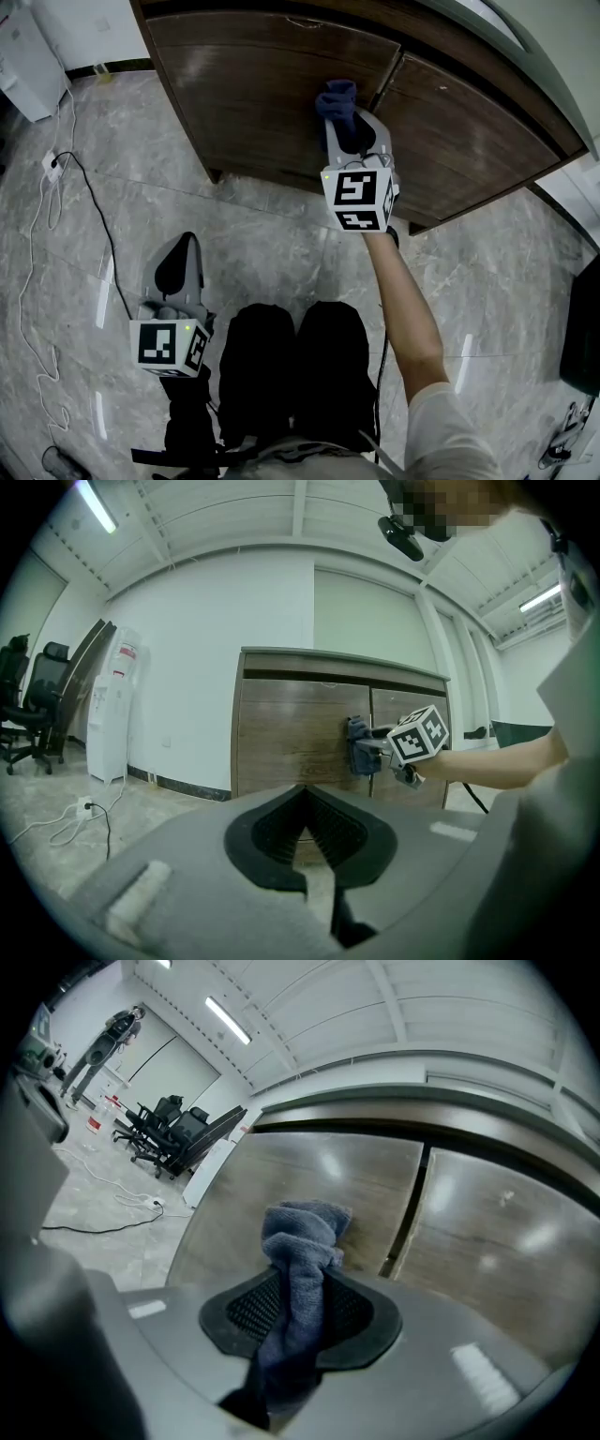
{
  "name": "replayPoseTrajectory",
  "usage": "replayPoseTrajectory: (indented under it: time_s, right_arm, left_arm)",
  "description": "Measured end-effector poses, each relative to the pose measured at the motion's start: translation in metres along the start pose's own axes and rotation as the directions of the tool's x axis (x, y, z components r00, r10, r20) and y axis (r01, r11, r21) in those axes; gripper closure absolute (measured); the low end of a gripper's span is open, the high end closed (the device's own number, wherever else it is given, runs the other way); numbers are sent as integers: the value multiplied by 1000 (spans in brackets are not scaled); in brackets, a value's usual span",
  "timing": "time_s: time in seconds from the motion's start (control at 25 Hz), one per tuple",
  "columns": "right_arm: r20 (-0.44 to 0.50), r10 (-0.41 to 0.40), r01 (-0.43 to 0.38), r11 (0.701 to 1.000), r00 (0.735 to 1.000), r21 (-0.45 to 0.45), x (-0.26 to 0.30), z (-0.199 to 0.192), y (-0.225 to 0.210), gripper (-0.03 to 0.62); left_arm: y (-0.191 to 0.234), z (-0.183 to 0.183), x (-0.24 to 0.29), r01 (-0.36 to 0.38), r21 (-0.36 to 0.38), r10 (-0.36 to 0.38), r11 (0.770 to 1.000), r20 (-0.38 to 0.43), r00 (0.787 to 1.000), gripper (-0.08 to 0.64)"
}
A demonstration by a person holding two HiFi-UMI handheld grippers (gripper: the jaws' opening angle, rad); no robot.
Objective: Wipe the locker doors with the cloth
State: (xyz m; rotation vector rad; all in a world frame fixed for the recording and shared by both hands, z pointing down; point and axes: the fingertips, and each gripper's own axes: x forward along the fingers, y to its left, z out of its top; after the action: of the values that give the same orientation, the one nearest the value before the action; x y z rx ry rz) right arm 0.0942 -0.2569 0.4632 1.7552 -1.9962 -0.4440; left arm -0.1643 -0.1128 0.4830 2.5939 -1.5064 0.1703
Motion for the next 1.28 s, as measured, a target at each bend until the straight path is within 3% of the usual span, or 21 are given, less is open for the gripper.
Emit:
replayPoseTrajectory:
  time_s: [0.56,1.28]
  right_arm:
    - [-148,145,-139,989,978,49,24,-97,84,482]
    - [-270,244,-225,969,931,99,44,-154,149,482]
  left_arm:
    - [14,-7,-7,-20,1,20,1000,-13,1000,560]
    - [32,-15,-14,-47,-11,47,999,-27,999,560]
